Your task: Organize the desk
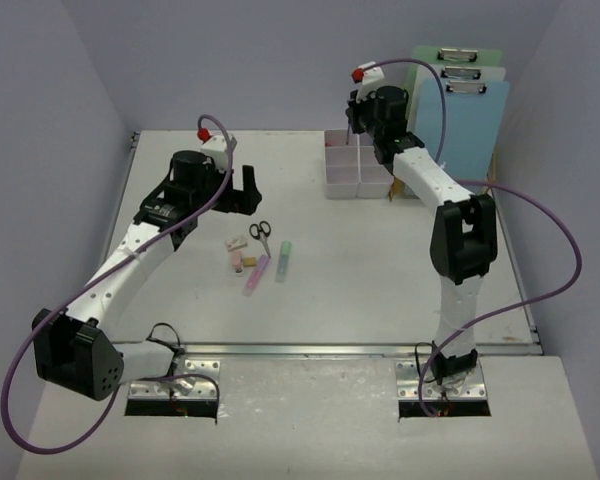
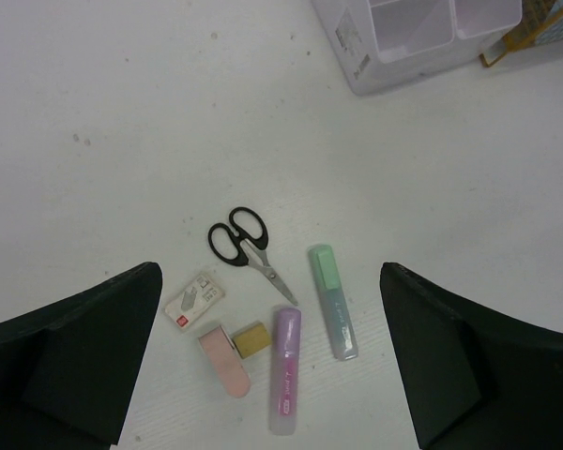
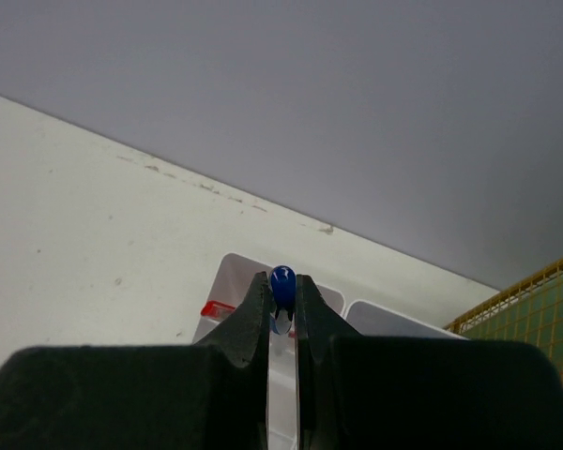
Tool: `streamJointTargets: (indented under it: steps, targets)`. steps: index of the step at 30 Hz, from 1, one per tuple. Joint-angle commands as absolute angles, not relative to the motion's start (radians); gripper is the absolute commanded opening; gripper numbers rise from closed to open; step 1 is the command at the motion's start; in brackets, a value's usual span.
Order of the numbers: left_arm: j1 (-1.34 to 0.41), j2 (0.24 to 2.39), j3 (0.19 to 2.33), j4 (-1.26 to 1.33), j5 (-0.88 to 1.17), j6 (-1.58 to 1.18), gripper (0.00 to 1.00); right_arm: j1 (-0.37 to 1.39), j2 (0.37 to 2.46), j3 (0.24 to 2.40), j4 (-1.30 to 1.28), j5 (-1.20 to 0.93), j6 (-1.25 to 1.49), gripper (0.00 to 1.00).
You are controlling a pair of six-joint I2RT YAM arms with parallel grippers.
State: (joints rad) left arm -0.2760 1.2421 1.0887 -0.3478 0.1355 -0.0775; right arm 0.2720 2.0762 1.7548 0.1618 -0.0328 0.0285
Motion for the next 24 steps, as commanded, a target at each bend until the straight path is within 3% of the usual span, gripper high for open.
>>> streamJointTargets:
  steps: [1, 17, 19, 24]
  targets:
    - [-0.275, 1.198, 1.052, -0.309, 0.121, -0.054, 1.0, 0.282, 2.089, 1.847, 0.294, 0.024, 0.013, 0.0]
    - [-0.276, 1.306, 1.017, -0.348, 0.01, -0.018, 0.99, 0.285, 2.173, 1.812, 0.317, 0.015, -0.034, 0.0]
    - [-0.276, 1.327, 1.009, -0.358, -0.018, -0.007, 0.98, 0.285, 2.18, 1.801, 0.312, 0.007, -0.037, 0.07]
    - [-0.276, 1.367, 0.985, -0.343, -0.062, 0.036, 0.95, 0.287, 2.184, 1.792, 0.301, 0.005, -0.053, 0.39]
